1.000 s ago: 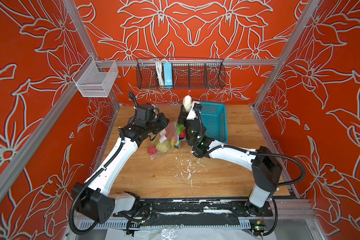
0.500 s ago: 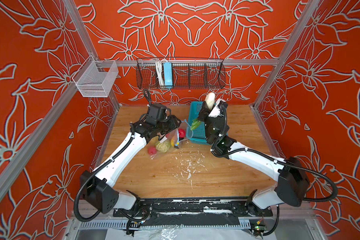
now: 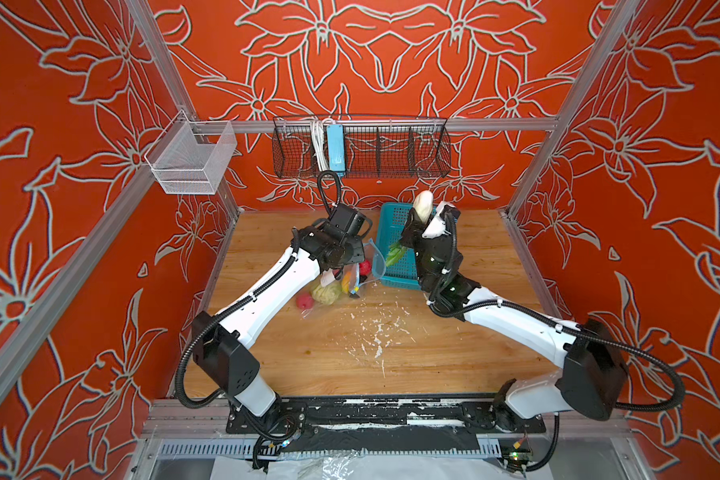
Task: Place the food in the zip-top bag and seal the zipper
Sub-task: 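Carry the pale cucumber toward the bag opening held by the left gripper, then lower the pale cucumber into the bag opening with the right gripper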
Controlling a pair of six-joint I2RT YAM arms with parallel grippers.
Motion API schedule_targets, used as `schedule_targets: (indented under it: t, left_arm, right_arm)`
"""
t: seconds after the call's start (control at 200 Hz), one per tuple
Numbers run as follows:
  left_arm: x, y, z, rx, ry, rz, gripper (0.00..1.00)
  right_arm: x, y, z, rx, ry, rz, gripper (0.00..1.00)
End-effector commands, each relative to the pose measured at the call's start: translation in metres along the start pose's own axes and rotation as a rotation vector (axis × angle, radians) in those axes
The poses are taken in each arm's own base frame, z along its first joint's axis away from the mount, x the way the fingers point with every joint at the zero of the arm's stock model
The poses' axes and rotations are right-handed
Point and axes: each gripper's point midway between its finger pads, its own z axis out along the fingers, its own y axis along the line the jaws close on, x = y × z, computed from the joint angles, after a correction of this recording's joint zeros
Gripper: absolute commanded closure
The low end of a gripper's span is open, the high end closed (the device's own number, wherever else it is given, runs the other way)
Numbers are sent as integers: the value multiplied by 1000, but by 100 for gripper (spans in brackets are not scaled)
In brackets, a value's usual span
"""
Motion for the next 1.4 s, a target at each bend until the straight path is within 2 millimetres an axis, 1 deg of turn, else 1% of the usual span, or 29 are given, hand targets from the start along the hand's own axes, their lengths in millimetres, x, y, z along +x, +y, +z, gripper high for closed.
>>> schedule_targets:
  t: [0.0,0.115,0.155,0.22,0.38,0.415,0.475,0.575,0.646,0.786,0.911,1.006,1.141,1.231,1.331,1.396]
  left_arm:
    - [-4,17,-3,-107,-25,63,48]
    - [3,15,11,-122,13,78,49]
    - [5,14,15,-126,23,77,51]
    - [5,13,18,-130,25,79,57]
    - [3,12,26,-142,26,91,59]
    - [2,11,27,-147,26,96,63]
    - [1,12,27,-158,24,100,75]
    - [-3,12,26,-163,16,100,100]
    - [-5,10,23,-155,14,92,100]
    - [-8,2,16,-111,17,72,100]
    - [-12,-3,8,-79,17,57,100]
    - [-17,-6,3,-55,15,43,100]
    - [-28,0,1,-32,12,5,100]
    - [-36,5,-1,-21,3,-15,100]
    - [-43,8,-3,-13,-11,-21,100]
    - [-47,8,-5,-1,-32,-21,100]
  right_arm:
    - [-5,2,-2,-27,0,48,67]
    - [2,8,1,-54,14,69,68]
    - [4,10,2,-65,15,78,68]
    - [9,12,3,-74,19,89,68]
    - [19,16,10,-84,19,101,69]
    - [22,16,12,-80,19,100,69]
    - [25,16,14,-70,14,101,69]
    - [33,14,18,-45,10,103,69]
    - [38,18,21,-51,6,104,69]
    - [49,39,22,-64,2,83,69]
    - [64,57,23,-86,-7,99,69]
    - [79,72,23,-109,13,102,70]
    - [97,89,12,-147,46,93,70]
    - [105,96,2,-162,68,68,70]
    - [113,98,-7,-182,104,54,70]
    - [121,103,-12,-225,139,53,70]
